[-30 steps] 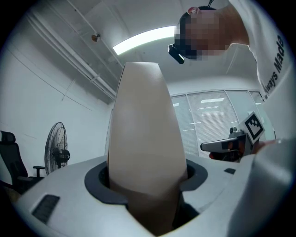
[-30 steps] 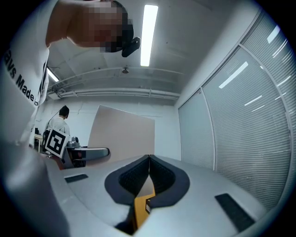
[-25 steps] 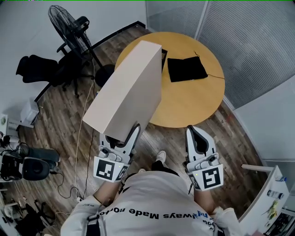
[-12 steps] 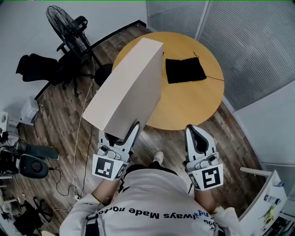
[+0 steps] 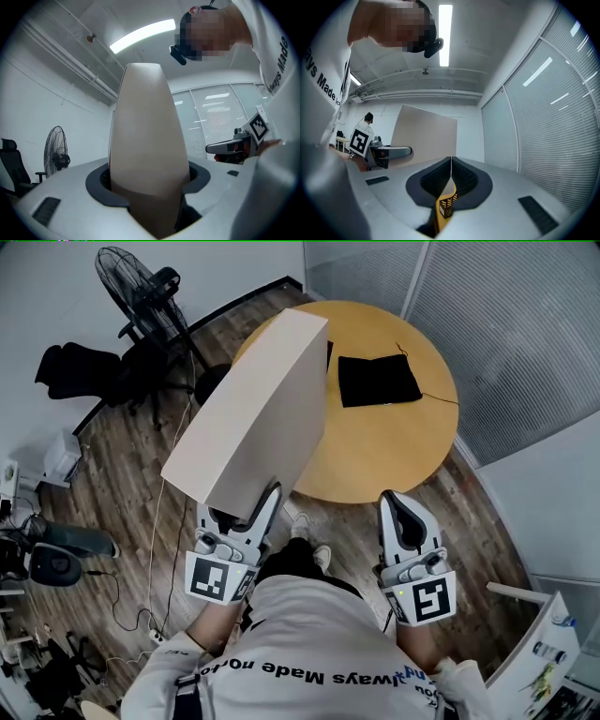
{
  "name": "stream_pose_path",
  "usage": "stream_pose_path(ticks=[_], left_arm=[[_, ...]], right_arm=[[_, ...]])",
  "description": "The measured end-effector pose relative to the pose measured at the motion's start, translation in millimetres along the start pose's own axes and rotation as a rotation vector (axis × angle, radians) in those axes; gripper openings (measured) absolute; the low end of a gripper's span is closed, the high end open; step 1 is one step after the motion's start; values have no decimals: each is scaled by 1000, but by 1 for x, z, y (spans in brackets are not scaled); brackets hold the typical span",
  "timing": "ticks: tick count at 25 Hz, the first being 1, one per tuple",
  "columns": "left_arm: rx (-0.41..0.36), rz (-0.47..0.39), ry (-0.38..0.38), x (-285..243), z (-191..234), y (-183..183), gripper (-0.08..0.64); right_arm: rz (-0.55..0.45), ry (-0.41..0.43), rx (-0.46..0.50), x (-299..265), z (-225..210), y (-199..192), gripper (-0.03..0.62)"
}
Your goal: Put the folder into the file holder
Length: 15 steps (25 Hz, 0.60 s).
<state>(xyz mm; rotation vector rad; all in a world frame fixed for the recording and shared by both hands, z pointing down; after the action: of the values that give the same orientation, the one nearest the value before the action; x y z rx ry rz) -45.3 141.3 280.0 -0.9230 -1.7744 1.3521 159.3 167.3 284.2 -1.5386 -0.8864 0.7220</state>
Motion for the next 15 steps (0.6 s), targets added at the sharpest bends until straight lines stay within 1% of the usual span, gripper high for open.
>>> stream_pose_path(ticks=[5,15], left_arm=[[18,1,18,-6,5,-4,295],[3,2,26,-29,19,-14,295]], right_arm=[[5,-2,-4,-7,-8,-3,31],[-5,4,2,-33,-23,-2,31]])
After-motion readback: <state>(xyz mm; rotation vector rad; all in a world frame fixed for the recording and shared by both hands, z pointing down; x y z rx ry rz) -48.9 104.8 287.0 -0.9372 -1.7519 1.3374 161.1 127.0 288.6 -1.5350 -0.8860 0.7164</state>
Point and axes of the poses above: the fingertips, and each gripper's own axes: x backward along the fingers, z to its left, y out of its top, the point moved 2 cm from there along x, backward along the fingers, and after that the axes turned 9 degrees about -x, right-handed, at the moved point
